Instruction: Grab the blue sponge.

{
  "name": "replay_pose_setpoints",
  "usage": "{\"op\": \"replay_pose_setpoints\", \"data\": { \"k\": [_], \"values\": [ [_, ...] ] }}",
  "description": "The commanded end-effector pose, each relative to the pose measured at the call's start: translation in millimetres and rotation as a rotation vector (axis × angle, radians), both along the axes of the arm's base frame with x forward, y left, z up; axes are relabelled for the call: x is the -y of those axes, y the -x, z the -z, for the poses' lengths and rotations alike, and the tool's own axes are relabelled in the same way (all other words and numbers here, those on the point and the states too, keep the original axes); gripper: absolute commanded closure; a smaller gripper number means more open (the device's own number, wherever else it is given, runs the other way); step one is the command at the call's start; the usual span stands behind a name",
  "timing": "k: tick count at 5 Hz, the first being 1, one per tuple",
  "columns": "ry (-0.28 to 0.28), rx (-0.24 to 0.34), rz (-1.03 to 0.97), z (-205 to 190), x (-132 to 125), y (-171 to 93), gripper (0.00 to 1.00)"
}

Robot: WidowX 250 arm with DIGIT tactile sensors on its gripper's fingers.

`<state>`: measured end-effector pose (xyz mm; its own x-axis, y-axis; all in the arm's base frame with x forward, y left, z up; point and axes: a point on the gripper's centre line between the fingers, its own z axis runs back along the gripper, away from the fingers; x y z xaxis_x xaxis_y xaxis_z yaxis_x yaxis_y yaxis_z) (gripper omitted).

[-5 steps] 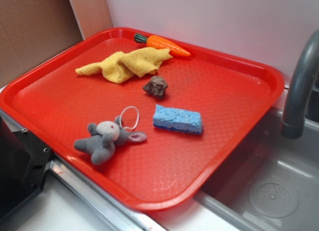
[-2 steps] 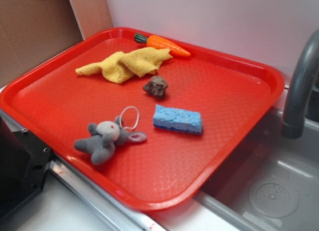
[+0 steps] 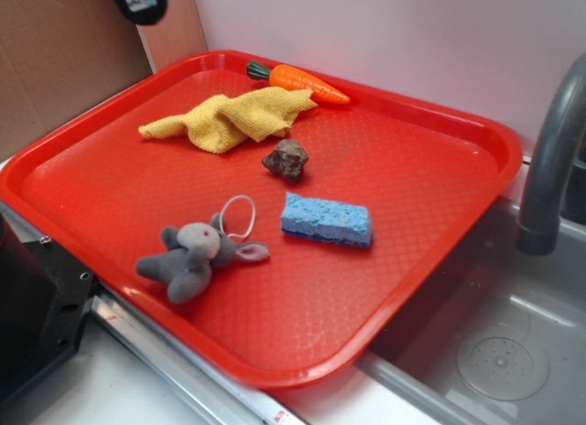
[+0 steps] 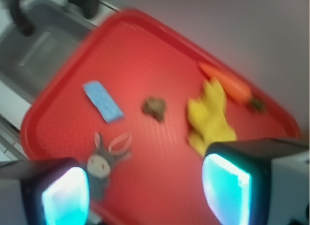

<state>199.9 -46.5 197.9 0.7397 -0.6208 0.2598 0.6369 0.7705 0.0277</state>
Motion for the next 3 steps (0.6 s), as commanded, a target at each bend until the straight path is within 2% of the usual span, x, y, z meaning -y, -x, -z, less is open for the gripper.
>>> {"op": "replay_pose_setpoints", "data": {
  "k": [1,3],
  "values": [
    [0.002,0.016,0.228,13,31,-21,0.00],
    [-0.065,-0.020,0.271,41,64,-21,0.00]
  ]
}}
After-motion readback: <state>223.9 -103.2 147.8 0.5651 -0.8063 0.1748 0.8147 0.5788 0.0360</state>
